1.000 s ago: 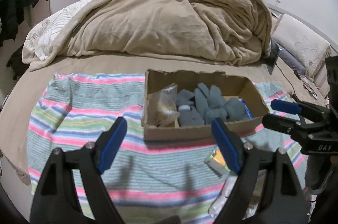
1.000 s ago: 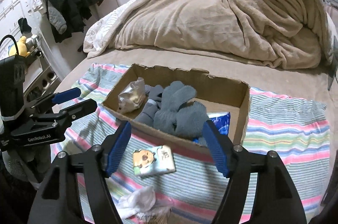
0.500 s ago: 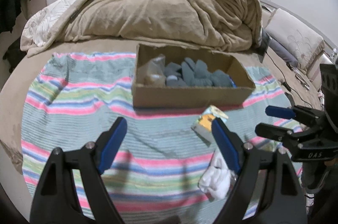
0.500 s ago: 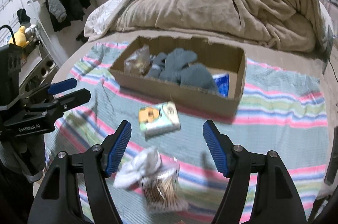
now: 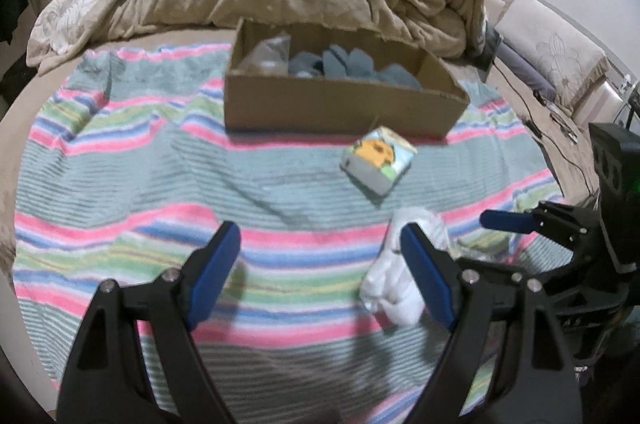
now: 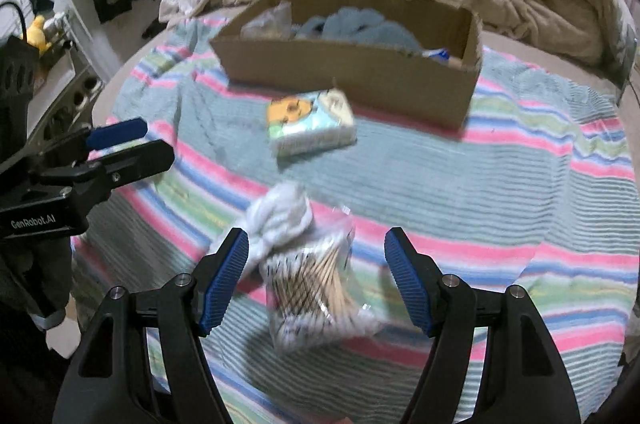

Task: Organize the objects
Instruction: 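Grasp the white sock with the left gripper while the right gripper grasps the cotton swab bag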

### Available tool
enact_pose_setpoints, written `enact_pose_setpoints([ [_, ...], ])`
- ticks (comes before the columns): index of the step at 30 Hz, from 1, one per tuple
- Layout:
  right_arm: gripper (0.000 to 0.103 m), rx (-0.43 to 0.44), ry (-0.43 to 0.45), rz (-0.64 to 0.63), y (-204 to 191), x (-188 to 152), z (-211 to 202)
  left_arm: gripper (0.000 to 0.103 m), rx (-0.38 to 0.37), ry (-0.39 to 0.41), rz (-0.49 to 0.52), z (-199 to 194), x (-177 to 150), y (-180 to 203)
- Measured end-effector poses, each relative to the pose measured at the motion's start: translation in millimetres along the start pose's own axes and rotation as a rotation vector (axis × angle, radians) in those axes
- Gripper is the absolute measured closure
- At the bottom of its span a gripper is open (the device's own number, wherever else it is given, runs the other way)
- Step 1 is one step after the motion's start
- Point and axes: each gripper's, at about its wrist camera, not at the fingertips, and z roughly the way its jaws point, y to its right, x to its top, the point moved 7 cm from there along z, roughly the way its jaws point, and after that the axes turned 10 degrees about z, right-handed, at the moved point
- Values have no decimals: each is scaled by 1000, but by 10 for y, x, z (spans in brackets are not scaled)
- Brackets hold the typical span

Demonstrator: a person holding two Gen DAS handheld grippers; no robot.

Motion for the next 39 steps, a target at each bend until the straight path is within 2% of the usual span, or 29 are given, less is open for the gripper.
enact_pose_setpoints([
  [2,29,15,-27,-7,-25,-89,63,19,-2,-13,2,40,-54,20],
  [13,29,-68,-82,-95,39,-336,334,19,-14,-76,20,268,-191,133],
  [16,33,-55,-81,-88,90,-341,337,19,-18,-87,34,322,-195,192],
  [20,46,-18,-75,-59,187,-308,279,19,-36,-95,55,382,-174,302],
  [23,51,-4,-62,-35,274,-269,214,20,-59,-104,77,446,-172,406],
  [29,52,4,-26,24,456,-168,92,20,-64,-143,125,658,-215,551],
  [31,52,14,-16,41,513,-134,52,29,-70,-161,133,742,-239,578],
  [32,52,17,-12,47,532,-120,35,38,-57,-168,140,779,-243,580],
  [35,52,31,2,68,575,-48,7,53,-69,-153,143,787,-205,598],
  [39,52,42,31,99,672,47,-66,66,-90,-146,145,774,-189,628],
])
